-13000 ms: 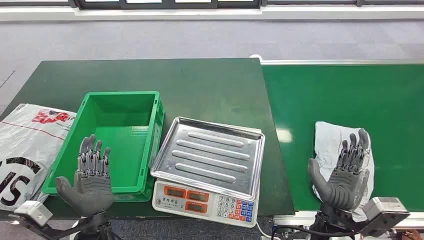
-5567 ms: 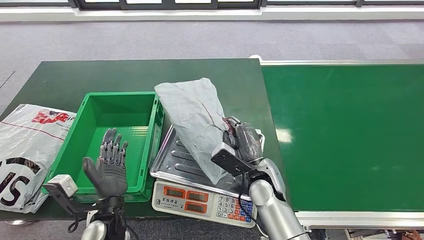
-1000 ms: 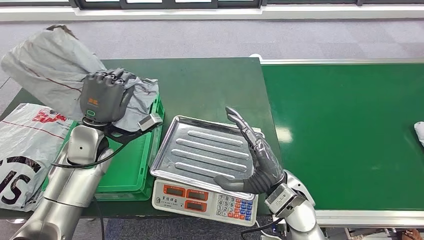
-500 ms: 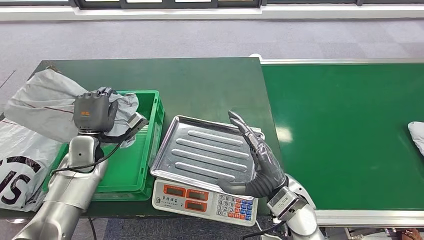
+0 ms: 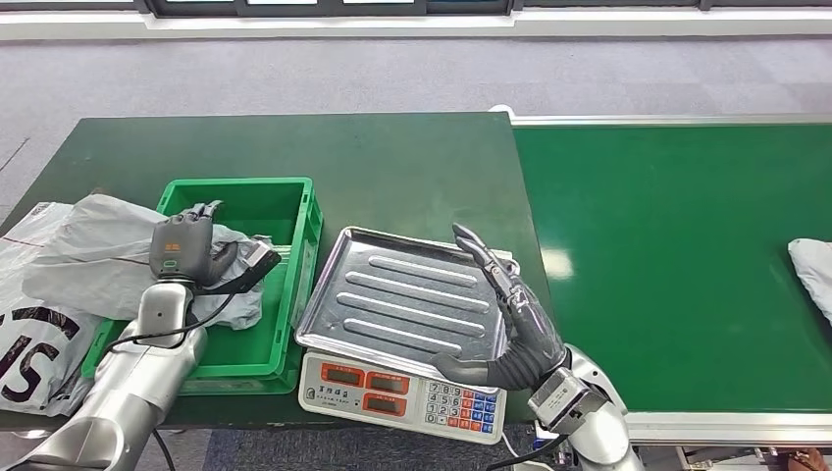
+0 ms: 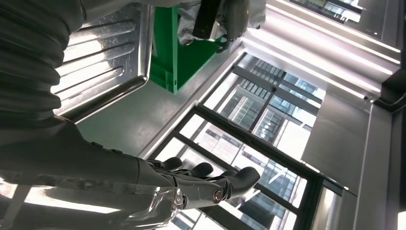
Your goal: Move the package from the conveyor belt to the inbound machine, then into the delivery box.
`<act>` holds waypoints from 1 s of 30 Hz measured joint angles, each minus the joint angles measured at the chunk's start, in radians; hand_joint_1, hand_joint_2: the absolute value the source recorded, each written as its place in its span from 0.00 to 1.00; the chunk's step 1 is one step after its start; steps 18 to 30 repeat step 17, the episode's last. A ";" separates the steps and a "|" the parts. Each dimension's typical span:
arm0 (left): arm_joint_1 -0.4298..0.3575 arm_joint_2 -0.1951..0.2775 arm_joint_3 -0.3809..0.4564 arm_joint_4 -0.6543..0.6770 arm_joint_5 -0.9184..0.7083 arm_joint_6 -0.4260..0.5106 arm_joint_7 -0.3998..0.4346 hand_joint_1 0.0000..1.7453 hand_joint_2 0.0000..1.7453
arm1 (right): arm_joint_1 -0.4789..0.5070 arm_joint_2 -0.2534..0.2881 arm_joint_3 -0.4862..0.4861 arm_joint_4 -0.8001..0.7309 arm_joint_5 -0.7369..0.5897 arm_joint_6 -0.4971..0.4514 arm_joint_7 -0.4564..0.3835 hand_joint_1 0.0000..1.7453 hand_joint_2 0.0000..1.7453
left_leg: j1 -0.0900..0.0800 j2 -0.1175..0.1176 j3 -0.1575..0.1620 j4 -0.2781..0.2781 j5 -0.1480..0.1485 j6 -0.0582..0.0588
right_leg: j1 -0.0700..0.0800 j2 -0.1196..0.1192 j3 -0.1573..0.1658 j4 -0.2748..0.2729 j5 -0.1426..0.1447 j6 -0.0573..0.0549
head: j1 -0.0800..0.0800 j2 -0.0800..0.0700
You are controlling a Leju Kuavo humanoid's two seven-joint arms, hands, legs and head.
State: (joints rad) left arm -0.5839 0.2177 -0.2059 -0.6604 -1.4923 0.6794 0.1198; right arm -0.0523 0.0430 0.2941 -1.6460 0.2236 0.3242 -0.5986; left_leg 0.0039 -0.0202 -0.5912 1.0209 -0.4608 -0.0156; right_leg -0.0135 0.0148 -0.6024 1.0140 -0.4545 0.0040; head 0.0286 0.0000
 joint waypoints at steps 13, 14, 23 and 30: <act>0.077 -0.095 0.269 -0.329 0.920 -0.244 -0.438 0.00 0.00 | 0.057 -0.003 0.000 -0.056 0.012 -0.046 0.017 0.00 1.00 | 0.000 0.003 0.000 0.000 -0.002 -0.001 | 0.000 0.003 -0.001 0.000 0.000 0.000 | 0.000 0.000; 0.098 -0.102 0.284 -0.374 1.037 -0.275 -0.450 0.00 0.00 | 0.062 -0.004 0.000 -0.057 0.012 -0.049 0.014 0.00 1.00 | 0.000 0.004 0.000 0.000 -0.002 -0.001 | 0.000 0.004 -0.001 0.000 0.000 0.000 | 0.000 0.000; 0.163 -0.114 0.303 -0.488 1.218 -0.345 -0.471 0.00 0.00 | 0.068 -0.008 0.000 -0.058 0.013 -0.060 0.006 0.00 0.67 | 0.000 0.003 0.000 0.000 -0.002 -0.001 | 0.000 0.003 -0.001 0.000 -0.001 0.000 | 0.000 0.000; 0.163 -0.114 0.303 -0.488 1.218 -0.345 -0.471 0.00 0.00 | 0.068 -0.008 0.000 -0.058 0.013 -0.060 0.006 0.00 0.67 | 0.000 0.003 0.000 0.000 -0.002 -0.001 | 0.000 0.003 -0.001 0.000 -0.001 0.000 | 0.000 0.000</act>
